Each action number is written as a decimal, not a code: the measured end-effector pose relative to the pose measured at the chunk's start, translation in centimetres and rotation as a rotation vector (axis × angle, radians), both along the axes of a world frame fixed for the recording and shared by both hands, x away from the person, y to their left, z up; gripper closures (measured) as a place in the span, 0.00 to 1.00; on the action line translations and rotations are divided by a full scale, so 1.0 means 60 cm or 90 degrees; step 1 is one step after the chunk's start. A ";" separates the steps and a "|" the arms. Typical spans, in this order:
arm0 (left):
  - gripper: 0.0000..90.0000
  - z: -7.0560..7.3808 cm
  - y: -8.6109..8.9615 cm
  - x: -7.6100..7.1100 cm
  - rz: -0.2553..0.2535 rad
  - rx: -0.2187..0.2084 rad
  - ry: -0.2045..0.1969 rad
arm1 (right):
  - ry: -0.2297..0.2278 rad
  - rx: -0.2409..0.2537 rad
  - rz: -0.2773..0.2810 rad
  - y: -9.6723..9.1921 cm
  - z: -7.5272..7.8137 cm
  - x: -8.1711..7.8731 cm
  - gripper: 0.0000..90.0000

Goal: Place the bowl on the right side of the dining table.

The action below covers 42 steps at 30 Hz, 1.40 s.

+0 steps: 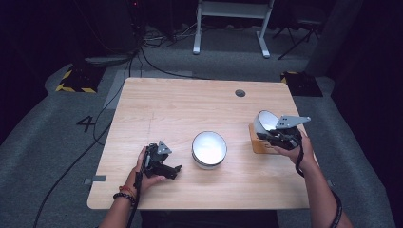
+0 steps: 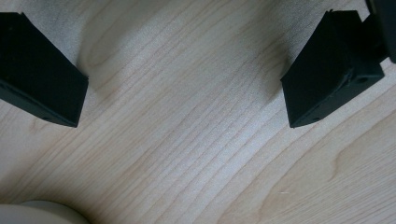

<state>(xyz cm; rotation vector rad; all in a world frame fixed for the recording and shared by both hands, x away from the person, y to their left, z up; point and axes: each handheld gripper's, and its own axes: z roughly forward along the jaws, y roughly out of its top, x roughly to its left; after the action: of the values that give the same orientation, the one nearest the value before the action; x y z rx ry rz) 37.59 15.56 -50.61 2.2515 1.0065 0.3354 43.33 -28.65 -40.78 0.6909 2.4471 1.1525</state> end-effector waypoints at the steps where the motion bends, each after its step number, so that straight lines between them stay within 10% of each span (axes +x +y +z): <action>1: 0.00 0.000 0.000 0.000 0.001 0.000 0.001 | 0.003 0.000 -0.005 0.000 -0.001 0.001 0.91; 42: 0.00 0.000 0.000 0.000 -0.001 0.001 0.000 | 0.044 -0.075 -0.078 -0.028 -0.067 0.043 0.91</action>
<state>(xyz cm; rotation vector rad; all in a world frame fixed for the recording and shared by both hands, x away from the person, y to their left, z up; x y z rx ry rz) 37.60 15.57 -50.60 2.2526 1.0056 0.3355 45.92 -30.31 -44.82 0.8449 2.4680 0.9443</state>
